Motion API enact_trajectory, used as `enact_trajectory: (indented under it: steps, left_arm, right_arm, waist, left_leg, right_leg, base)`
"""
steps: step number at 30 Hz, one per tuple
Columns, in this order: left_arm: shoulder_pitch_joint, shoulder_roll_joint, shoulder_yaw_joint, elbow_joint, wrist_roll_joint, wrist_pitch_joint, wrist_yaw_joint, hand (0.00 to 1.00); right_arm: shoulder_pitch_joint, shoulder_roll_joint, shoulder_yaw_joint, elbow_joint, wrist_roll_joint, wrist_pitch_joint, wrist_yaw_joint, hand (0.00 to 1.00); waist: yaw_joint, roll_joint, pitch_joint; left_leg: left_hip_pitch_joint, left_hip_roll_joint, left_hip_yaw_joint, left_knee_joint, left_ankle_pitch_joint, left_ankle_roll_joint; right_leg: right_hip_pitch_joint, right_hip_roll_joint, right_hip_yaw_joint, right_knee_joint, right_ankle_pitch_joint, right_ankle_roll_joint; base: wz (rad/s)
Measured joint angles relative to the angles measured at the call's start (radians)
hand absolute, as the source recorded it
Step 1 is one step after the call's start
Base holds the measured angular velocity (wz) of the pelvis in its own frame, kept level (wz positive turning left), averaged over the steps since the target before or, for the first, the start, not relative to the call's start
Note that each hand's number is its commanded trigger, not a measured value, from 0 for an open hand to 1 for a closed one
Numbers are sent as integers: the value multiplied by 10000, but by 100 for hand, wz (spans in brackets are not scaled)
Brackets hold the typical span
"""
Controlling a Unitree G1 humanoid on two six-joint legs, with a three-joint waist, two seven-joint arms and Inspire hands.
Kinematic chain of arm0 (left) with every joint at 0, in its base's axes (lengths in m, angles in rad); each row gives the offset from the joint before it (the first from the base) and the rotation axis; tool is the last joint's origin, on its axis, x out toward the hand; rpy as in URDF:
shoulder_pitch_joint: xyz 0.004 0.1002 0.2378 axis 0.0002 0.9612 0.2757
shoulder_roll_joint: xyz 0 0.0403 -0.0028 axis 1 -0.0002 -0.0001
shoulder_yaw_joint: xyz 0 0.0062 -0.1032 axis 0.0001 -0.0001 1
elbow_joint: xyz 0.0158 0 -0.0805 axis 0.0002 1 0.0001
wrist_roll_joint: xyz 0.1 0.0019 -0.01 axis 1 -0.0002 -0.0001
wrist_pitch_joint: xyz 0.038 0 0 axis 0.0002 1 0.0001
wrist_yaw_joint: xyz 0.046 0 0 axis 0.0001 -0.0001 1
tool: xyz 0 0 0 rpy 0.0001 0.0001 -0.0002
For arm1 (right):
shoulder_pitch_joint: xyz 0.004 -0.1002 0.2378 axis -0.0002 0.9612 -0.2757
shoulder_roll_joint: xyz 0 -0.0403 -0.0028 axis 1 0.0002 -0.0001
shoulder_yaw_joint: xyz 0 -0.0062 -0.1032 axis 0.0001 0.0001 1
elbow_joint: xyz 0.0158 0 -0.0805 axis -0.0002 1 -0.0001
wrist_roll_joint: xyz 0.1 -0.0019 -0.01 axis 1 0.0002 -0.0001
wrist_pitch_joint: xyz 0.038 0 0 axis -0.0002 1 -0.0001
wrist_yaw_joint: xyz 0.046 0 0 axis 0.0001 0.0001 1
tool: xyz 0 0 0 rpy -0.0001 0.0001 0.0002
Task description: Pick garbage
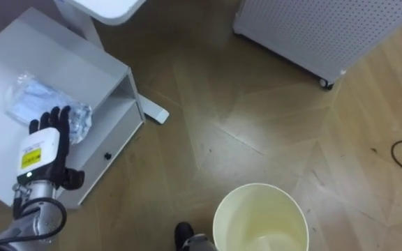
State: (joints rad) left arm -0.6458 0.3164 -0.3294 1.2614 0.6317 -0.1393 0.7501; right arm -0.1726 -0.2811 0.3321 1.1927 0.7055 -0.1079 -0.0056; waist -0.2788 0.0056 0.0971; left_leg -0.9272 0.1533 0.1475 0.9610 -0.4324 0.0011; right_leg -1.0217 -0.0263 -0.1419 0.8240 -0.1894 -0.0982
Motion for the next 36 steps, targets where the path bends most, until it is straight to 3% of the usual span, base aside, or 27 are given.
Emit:
enact_trajectory:
  steps: [4,5,6,7,10,19,26,36]
  left_arm:
    - [-266,268,-41,120,0,43,66,3]
    - [-351,329,-74,180,-1,68,81,56]
    - [-364,362,-86,187,0,74,96,91]
    - [-371,434,-123,201,6,78,151,100]
    - [-371,587,-482,380,22,211,248,100]
    - [-562,635,-486,369,612,520,684,100]
    - [-560,633,-588,824,604,562,662,100]
    - [-339,627,-454,827,827,580,628,100]
  right_arm:
    - [11,8,137,-159,2,15,-70,100]
    - [15,2,175,-191,3,11,-70,100]
    - [16,0,183,-224,2,13,-70,100]
    - [33,-17,191,-282,3,16,-70,100]
    - [105,-17,233,-393,6,87,-97,100]
    - [341,-13,382,-595,4,363,-293,100]
    - [379,-11,504,-610,6,361,-386,100]
    - [722,-179,799,-673,-525,452,-437,100]
  waist:
    - [-3,-9,-6]
    - [-9,-9,-6]
    - [-19,-9,-6]
    - [-61,-11,-7]
    - [-182,-14,-9]
    - [-187,-36,-23]
    - [-227,-36,-23]
    - [3,-27,-30]
  left_leg:
    - [-488,67,-95,532,-105,17]
    - [-611,93,-120,658,-120,30]
    - [-657,98,-128,700,-125,27]
    - [-745,96,-137,799,-142,27]
    - [-823,104,-188,1027,-216,-13]
    - [-1014,121,-318,1489,-294,-42]
    - [-1025,151,-347,1532,-267,-88]
    - [-857,265,-386,1533,-296,-238]
  right_leg:
    - [-418,-11,-66,417,-42,-33]
    - [-511,-11,-85,499,-44,-43]
    - [-547,-11,-89,528,-43,-47]
    - [-633,-30,-90,625,-52,-59]
    - [-682,-65,-127,844,-114,-92]
    - [-821,-70,-147,1263,-190,-135]
    - [-821,-54,-173,1306,-206,-134]
    - [-680,5,-290,1315,-181,-374]
  base:
    - [0]
    - [0]
    - [0]
    - [0]
    - [3]
    - [0]
    - [0]
    - [-3]
